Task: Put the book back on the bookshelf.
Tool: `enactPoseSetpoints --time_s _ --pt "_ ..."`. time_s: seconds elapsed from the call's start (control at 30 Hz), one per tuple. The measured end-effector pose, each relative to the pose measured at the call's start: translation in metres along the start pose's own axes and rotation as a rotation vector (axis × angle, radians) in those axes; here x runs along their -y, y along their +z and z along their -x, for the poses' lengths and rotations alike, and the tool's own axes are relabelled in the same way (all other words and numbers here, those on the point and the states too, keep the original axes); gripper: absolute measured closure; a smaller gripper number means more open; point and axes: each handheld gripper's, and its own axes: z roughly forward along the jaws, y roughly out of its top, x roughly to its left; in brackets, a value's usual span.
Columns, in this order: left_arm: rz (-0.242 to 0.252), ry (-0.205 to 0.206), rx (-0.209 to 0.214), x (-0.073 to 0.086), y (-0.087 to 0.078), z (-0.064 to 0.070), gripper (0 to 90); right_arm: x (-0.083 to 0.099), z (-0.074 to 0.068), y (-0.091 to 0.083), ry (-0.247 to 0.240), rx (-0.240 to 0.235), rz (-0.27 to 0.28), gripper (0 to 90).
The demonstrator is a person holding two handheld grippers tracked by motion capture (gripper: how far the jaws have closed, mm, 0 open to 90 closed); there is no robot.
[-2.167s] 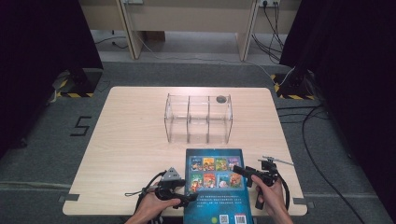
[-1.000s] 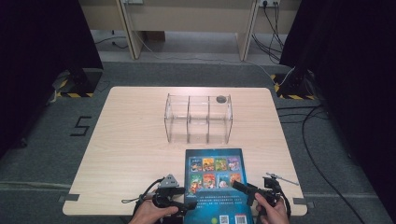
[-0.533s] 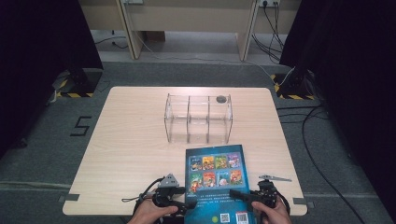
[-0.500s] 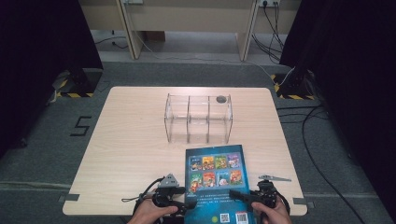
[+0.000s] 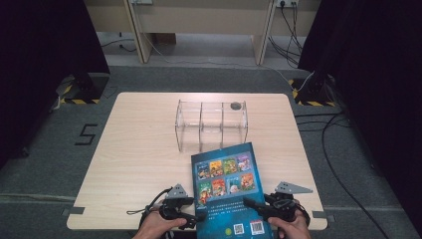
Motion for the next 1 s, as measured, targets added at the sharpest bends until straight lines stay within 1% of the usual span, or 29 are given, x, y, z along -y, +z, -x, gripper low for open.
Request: enactPoseSetpoints --time_s 0.03,0.1,0.13,0.17,0.2,0.3,0.37,0.43,0.47,0.53,0.57,0.6,0.63,0.67,0.7,0.73,0.77,0.8,0.87,0.9,0.93,0.97,1.0 --pt "0.003 0.003 0.002 0.000 0.000 -0.001 21.0 -0.002 -0.002 -0.001 -0.023 -0.001 0.015 56.6" --pt "0.006 -0.022 0.031 -0.001 0.001 -0.001 20.3 -0.006 -0.007 -0.002 -0.072 -0.023 0.056 59.2" --pt "0.006 -0.029 0.047 -0.001 0.002 -0.001 20.9 -0.007 -0.009 -0.003 -0.090 -0.029 0.062 59.8" --pt "0.002 -0.029 0.052 -0.002 0.001 0.000 23.1 -0.010 -0.011 -0.002 -0.110 -0.035 0.066 60.0" --pt "-0.001 -0.031 0.051 -0.002 0.001 -0.001 23.2 -0.012 -0.011 -0.001 -0.126 -0.038 0.065 60.2" --pt "0.001 -0.051 0.054 -0.003 -0.001 -0.003 26.7 -0.014 -0.009 0.000 -0.114 -0.043 0.055 60.1" --pt "0.005 -0.035 0.045 -0.004 -0.002 -0.002 28.2 -0.016 -0.007 0.000 -0.107 -0.064 0.032 60.3" --pt "0.014 -0.016 0.032 -0.006 -0.004 -0.002 30.8 -0.019 -0.005 0.001 -0.084 -0.069 0.012 60.2" --pt "0.025 -0.013 0.027 -0.007 -0.006 -0.002 32.8 -0.021 -0.003 0.000 -0.069 -0.073 -0.007 60.0" --pt "0.040 -0.004 0.018 -0.009 -0.009 -0.002 36.3 -0.024 -0.002 0.001 -0.038 -0.066 -0.026 59.1" --pt "0.046 0.000 0.016 -0.010 -0.010 -0.002 37.2 -0.025 -0.001 0.002 -0.040 -0.071 -0.036 59.1" --pt "0.048 0.002 0.019 -0.010 -0.010 -0.002 37.9 -0.027 -0.001 0.003 -0.037 -0.084 -0.041 59.9" --pt "0.051 0.006 0.022 -0.011 -0.011 -0.002 38.2 -0.027 0.000 0.005 -0.029 -0.109 -0.046 61.2" --pt "0.057 0.007 0.024 -0.011 -0.011 -0.002 38.9 -0.028 0.000 0.007 -0.028 -0.147 -0.052 62.8" --pt "0.061 0.011 0.022 -0.012 -0.011 -0.001 40.2 -0.029 -0.001 0.010 -0.024 -0.174 -0.055 63.0" --pt "0.058 0.014 0.016 -0.012 -0.012 -0.001 40.4 -0.031 -0.003 0.014 -0.021 -0.186 -0.072 61.0" --pt "0.062 0.011 0.009 -0.012 -0.013 -0.001 40.7 -0.032 -0.004 0.015 -0.039 -0.171 -0.084 58.1" --pt "0.065 0.002 0.009 -0.011 -0.013 -0.002 41.4 -0.034 -0.004 0.016 -0.048 -0.172 -0.087 56.6" --pt "0.063 -0.004 0.013 -0.011 -0.012 -0.003 41.5 -0.035 -0.004 0.017 -0.051 -0.183 -0.104 59.9" --pt "0.060 0.000 0.011 -0.012 -0.012 -0.003 41.5 -0.035 -0.004 0.018 -0.063 -0.188 -0.119 59.9" --pt "0.057 0.003 0.006 -0.012 -0.012 -0.003 41.4 -0.034 -0.005 0.020 -0.057 -0.193 -0.137 61.0" --pt "0.058 0.002 0.006 -0.012 -0.012 -0.004 41.3 -0.034 -0.005 0.020 -0.035 -0.199 -0.134 67.1" --pt "0.062 -0.002 0.008 -0.011 -0.013 -0.004 41.4 -0.034 -0.005 0.019 0.000 -0.217 -0.124 69.7"
